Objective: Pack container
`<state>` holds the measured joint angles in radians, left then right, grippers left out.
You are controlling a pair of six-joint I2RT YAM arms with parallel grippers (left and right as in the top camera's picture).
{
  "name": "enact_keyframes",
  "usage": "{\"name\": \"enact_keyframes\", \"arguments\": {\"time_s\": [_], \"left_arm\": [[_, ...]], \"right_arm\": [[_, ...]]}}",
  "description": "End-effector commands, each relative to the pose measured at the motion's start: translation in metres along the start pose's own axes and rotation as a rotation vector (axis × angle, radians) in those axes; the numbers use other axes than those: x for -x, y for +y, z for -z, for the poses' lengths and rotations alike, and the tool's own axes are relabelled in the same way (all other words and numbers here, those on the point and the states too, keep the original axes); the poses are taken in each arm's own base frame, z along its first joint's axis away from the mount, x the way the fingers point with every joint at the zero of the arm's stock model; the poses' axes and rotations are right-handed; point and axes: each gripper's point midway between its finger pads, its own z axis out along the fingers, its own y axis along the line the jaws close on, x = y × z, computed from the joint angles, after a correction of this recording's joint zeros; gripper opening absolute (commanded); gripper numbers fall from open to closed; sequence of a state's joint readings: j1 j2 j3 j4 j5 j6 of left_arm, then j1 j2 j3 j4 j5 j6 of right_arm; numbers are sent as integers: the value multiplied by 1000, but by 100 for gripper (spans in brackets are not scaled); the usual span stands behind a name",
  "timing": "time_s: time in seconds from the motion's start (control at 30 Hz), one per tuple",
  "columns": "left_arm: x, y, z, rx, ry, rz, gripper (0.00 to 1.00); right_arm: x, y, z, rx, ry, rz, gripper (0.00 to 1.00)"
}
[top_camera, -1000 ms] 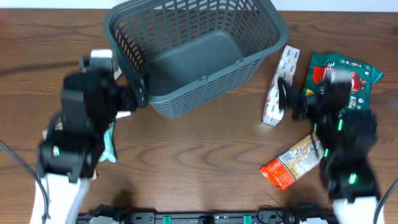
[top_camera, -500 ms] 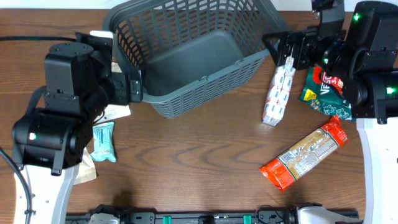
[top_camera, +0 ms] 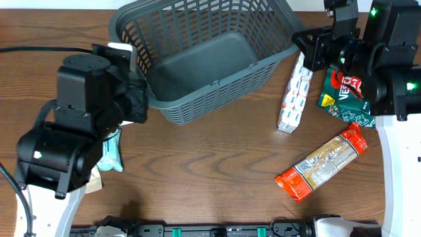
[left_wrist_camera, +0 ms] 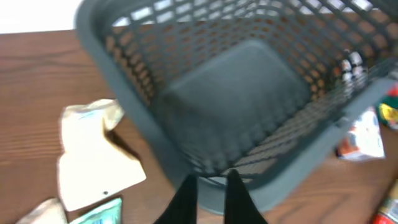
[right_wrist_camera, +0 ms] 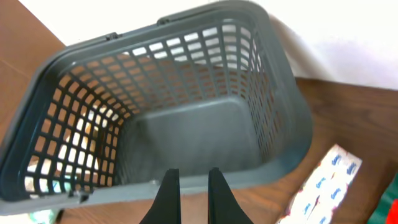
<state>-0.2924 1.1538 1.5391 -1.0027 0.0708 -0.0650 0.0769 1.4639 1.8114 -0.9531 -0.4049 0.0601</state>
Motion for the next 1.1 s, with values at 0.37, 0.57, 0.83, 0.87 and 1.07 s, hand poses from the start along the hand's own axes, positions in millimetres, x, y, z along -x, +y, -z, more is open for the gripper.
{"name": "enact_keyframes", "arguments": {"time_s": [0.37,0.57,0.83,0.87,1.07], "left_arm": [[-23,-63,14,-145,74,-28,5],[-42,-80,23,-190,141,-78,6],[-62,-98,-2,-199,269,-122,5],[-64,-98,-7,-194,285,-123,6],[-73,-102,-33,-169,356,-143,6]], "right_arm": [[28,-16,-41,5,53,-32,1],[5,-29,-71,5,154,-66,1],[-26,-38,-97,9,277,-77,1],[-28,-39,-97,8,284,-79,1],[-36,-41,-98,6,319,-55,1]]}}
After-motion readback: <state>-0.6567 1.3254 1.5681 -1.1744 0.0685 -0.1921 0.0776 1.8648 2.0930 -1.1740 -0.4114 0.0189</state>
